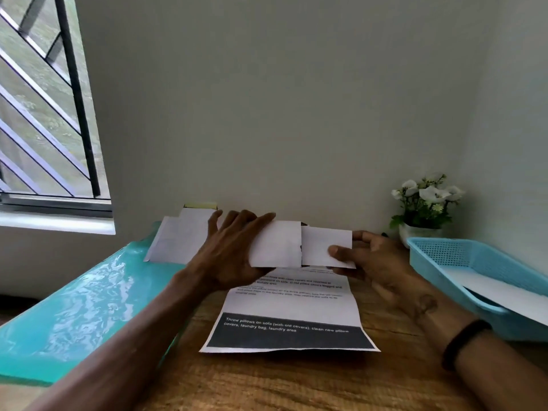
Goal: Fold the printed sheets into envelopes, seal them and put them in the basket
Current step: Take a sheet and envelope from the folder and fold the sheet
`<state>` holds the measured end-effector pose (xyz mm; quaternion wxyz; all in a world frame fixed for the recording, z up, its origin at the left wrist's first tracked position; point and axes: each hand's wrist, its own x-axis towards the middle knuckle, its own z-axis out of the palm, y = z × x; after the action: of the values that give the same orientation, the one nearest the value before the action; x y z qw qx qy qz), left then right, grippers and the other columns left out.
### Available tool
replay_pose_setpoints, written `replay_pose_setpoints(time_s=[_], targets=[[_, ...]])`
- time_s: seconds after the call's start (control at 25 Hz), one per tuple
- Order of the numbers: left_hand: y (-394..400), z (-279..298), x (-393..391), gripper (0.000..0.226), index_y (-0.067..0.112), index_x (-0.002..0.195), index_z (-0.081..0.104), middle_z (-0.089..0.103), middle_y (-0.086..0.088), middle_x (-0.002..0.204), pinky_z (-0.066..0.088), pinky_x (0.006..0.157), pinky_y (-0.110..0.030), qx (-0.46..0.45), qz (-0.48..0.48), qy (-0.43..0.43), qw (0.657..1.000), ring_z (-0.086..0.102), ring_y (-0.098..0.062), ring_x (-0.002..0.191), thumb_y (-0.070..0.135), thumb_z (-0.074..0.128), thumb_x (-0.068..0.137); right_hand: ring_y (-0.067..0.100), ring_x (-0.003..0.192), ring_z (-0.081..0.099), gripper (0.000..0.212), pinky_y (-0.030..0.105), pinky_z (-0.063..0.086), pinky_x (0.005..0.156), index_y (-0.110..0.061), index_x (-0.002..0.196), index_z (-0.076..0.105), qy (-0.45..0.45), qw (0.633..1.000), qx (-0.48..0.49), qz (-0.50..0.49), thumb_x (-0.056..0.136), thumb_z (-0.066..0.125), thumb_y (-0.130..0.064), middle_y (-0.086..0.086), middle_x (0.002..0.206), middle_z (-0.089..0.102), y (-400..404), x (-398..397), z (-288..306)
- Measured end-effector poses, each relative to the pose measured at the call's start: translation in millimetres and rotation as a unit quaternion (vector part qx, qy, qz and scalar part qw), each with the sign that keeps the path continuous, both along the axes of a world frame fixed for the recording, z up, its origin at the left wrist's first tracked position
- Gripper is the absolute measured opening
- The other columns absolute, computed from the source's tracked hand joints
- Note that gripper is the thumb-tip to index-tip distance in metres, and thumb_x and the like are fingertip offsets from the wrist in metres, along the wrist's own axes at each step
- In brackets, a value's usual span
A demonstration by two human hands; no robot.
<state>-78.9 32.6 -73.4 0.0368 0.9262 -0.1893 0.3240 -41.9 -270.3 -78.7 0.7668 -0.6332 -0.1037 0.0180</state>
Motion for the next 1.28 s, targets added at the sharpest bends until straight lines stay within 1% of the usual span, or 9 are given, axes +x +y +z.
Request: replay_pose_setpoints(time_s=[0.12,0.24,0.56,0.68,0.84,0.96,1.08,1.2,1.28], targets=[[-4,-3,3,0.099,0.032,0.159,0.035,0.052,0.003,0.135,0.018,0.122,-0.061,-0.022,0.022,-0.047,0.998,0.048,-0.024,0.131,0.081,0.057,0.076,0.028,0.080,0.080,0.051,0.035,0.064,0.062,-0.006,0.108,0.064,-0.019,0.997,0.029,-0.066,0.066,0.092,-0.011,0.017,0.100,0.078,-1,-2,3],[-1,-2,3,0.098,0.033,0.158,0.036,0.051,0.003,0.136,0.015,0.122,-0.058,-0.036,0.049,-0.048,0.997,0.049,-0.025,0.132,0.080,0.060,0.076,0.024,0.073,0.079,0.036,0.031,0.063,0.060,-0.004,0.100,0.068,-0.034,0.992,0.026,-0.115,0.072,0.090,-0.006,0.017,0.093,0.080,-8,-2,3],[-10,-5,2,0.097,0.031,0.157,0.039,0.052,0.002,0.131,0.019,0.121,-0.061,-0.024,0.027,-0.073,0.997,0.051,-0.025,0.126,0.075,0.062,0.075,0.021,0.069,0.076,0.026,0.029,0.061,0.062,-0.005,0.099,0.078,-0.077,0.995,-0.041,-0.041,0.076,0.089,-0.010,0.016,0.089,0.081,17,-16,-2],[-14,-5,1,0.096,0.030,0.157,0.040,0.052,0.001,0.130,0.018,0.121,-0.061,-0.026,0.016,-0.087,0.996,0.051,-0.025,0.126,0.071,0.064,0.074,0.018,0.076,0.076,0.019,0.029,0.062,0.065,-0.018,0.096,0.084,-0.096,0.993,-0.062,-0.031,0.078,0.089,-0.020,0.007,0.092,0.082,24,-20,-4],[-15,-3,0,0.094,0.030,0.156,0.043,0.053,0.000,0.130,0.021,0.120,-0.061,-0.027,0.031,-0.108,0.993,0.051,-0.027,0.125,0.067,0.067,0.073,0.014,0.092,0.077,0.036,0.033,0.064,0.071,-0.034,0.099,0.083,-0.136,0.983,-0.115,-0.043,0.069,0.084,-0.055,-0.003,0.102,0.081,31,-25,-3],[-16,-3,-1,0.093,0.030,0.155,0.044,0.054,0.000,0.131,0.023,0.118,-0.061,-0.031,0.050,-0.116,0.992,0.052,-0.028,0.124,0.067,0.068,0.073,0.003,0.097,0.073,0.039,0.026,0.059,0.079,-0.044,0.103,0.079,-0.250,0.934,-0.238,-0.089,0.076,0.073,-0.072,-0.016,0.121,0.068,34,-27,-4],[-20,-4,-2,0.092,0.028,0.155,0.044,0.054,-0.001,0.130,0.024,0.117,-0.062,-0.034,0.035,-0.124,0.991,0.053,-0.028,0.123,0.065,0.068,0.074,-0.006,0.103,0.064,0.045,0.019,0.050,0.083,-0.054,0.105,0.071,-0.273,0.904,-0.317,-0.088,0.076,0.059,-0.087,-0.028,0.124,0.054,39,-32,-6],[-28,-6,-4,0.090,0.028,0.155,0.044,0.054,-0.001,0.129,0.023,0.118,-0.062,-0.037,0.015,-0.131,0.991,0.051,-0.028,0.122,0.064,0.068,0.076,-0.001,0.115,0.062,0.055,0.032,0.052,0.093,-0.052,0.116,0.070,-0.239,0.919,-0.311,-0.029,0.074,0.063,-0.086,-0.024,0.129,0.060,43,-37,-7],[-34,-8,-6,0.090,0.028,0.156,0.043,0.053,-0.002,0.130,0.022,0.119,-0.062,-0.032,0.001,-0.135,0.990,0.050,-0.027,0.123,0.065,0.066,0.078,0.005,0.107,0.071,0.052,0.039,0.059,0.090,-0.044,0.114,0.074,-0.219,0.942,-0.253,0.011,0.074,0.074,-0.076,-0.017,0.117,0.074,46,-39,-4]])
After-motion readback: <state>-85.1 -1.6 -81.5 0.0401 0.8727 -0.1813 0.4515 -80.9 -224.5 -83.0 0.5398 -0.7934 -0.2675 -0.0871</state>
